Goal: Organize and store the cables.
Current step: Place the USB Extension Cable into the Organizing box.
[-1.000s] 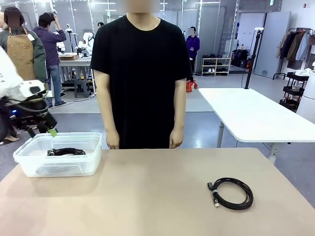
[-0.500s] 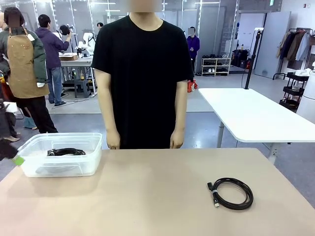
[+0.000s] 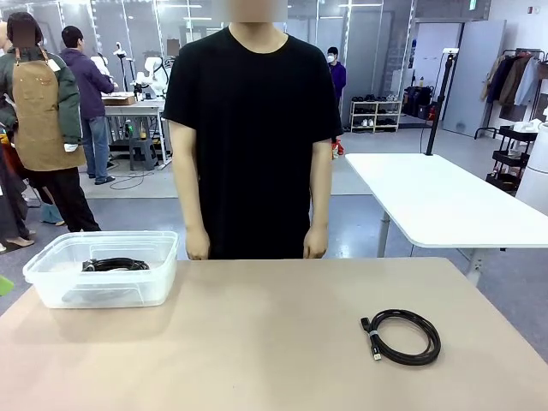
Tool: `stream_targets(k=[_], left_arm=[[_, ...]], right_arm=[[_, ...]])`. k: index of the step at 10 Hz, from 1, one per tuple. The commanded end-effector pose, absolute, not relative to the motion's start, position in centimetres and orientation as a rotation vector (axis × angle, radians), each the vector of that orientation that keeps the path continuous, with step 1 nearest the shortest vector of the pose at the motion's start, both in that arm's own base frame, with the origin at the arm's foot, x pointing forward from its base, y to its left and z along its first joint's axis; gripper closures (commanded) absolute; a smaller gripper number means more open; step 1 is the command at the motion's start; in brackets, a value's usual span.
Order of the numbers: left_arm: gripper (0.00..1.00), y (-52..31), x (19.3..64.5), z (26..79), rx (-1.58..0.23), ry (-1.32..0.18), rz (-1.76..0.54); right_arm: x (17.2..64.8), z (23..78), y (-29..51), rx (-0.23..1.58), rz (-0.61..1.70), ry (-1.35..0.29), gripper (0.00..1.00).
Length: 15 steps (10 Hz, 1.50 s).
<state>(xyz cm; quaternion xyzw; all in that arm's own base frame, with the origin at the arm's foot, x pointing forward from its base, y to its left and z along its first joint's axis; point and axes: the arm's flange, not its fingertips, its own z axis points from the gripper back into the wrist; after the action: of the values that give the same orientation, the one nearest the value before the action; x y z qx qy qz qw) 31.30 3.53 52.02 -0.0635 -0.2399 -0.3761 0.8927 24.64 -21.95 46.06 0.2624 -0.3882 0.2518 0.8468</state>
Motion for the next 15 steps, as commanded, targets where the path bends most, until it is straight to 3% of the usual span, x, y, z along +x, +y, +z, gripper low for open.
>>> stream_targets(k=[1, 2, 8, 10, 13, 15], left_arm=[[0.0, 2.9, 27.5, 47.6, -0.099, -0.515, -0.873], [0.0, 3.5, 31.3, 52.0, -0.132, -0.498, -0.78], [0.0, 3.5, 31.3, 52.0, -0.132, -0.498, -0.78], [0.0, 3.5, 31.3, 52.0, -0.132, -0.498, -0.78], [0.0, 3.5, 31.3, 52.0, -0.132, -0.498, -0.78], [0.0, 3.5, 31.3, 52.0, -0.132, -0.498, -0.78]], right_arm=[[24.5, 46.1, -22.1, 0.551, 0.544, -0.829, 0.0], [24.5, 46.1, -22.1, 0.551, 0.544, -0.829, 0.0], [24.6, 46.1, -22.0, 0.553, 0.531, -0.819, 0.0], [26.1, 50.8, -16.6, 0.399, 0.603, -0.772, 0.0], [30.1, 52.3, -8.0, 0.353, 0.754, -0.559, 0.0], [33.0, 51.6, -3.9, 0.317, 0.718, -0.443, 0.0]])
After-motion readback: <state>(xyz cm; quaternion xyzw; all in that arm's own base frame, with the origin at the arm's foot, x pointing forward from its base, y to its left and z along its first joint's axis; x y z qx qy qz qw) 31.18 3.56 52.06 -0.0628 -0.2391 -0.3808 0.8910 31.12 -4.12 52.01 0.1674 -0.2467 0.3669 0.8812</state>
